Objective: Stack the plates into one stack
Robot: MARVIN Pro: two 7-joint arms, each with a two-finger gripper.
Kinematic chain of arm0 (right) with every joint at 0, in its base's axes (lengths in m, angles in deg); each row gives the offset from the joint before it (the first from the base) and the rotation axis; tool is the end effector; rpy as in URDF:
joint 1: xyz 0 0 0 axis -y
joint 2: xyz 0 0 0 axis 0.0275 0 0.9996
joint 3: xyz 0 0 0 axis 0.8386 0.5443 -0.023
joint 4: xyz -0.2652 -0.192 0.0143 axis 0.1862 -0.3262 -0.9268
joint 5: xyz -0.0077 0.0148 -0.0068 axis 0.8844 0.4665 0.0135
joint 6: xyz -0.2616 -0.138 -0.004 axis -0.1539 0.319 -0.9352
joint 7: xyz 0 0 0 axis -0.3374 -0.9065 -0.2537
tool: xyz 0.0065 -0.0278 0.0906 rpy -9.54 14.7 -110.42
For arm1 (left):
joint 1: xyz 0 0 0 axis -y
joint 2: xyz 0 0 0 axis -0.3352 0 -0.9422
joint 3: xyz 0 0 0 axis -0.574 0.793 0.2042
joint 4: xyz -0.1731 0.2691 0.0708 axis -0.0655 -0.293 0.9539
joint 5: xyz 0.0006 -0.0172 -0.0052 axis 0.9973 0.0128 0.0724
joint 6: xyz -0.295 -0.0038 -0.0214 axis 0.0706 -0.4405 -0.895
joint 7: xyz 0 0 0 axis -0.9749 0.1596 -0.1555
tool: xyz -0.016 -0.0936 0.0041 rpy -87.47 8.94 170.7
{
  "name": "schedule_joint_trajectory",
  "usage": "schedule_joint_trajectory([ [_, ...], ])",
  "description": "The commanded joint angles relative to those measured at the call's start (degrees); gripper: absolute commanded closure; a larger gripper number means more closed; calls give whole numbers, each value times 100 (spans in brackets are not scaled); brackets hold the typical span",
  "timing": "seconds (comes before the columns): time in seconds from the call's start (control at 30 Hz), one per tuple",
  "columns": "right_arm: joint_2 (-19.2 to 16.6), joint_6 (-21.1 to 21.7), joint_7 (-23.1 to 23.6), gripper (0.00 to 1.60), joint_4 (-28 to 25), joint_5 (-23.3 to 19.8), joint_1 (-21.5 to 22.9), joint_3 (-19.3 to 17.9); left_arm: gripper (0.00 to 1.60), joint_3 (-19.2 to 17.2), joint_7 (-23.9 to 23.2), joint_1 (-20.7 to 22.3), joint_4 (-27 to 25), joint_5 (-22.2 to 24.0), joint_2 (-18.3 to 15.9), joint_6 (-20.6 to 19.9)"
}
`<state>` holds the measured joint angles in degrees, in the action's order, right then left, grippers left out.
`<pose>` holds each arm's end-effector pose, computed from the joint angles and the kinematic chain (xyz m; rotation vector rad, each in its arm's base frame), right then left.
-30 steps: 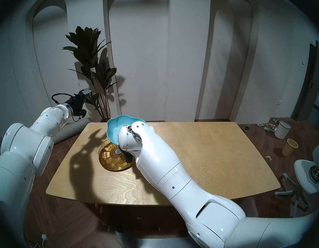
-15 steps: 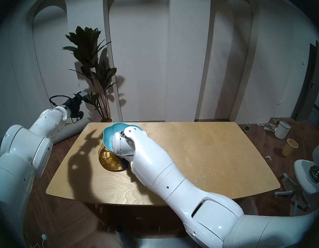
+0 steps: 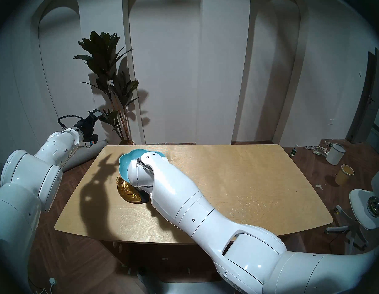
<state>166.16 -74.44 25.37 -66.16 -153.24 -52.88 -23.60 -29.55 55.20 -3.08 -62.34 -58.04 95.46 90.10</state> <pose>0.4354 0.3668 -0.2907 -2.0319 1.5072 -0.2398 0.5991 0.3149 -0.1876 -0.5882 1.5349 -0.6200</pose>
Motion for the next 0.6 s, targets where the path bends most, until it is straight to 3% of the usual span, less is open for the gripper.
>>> schedule_joint_trajectory([
  [0.0,261,40,160,160,81,-67,247,30,0,-29,-2,95,-82,19,-39,-75],
  [0.57,410,126,367,160,608,-286,404,118,0,-81,-117,45,-97,57,-79,-146],
])
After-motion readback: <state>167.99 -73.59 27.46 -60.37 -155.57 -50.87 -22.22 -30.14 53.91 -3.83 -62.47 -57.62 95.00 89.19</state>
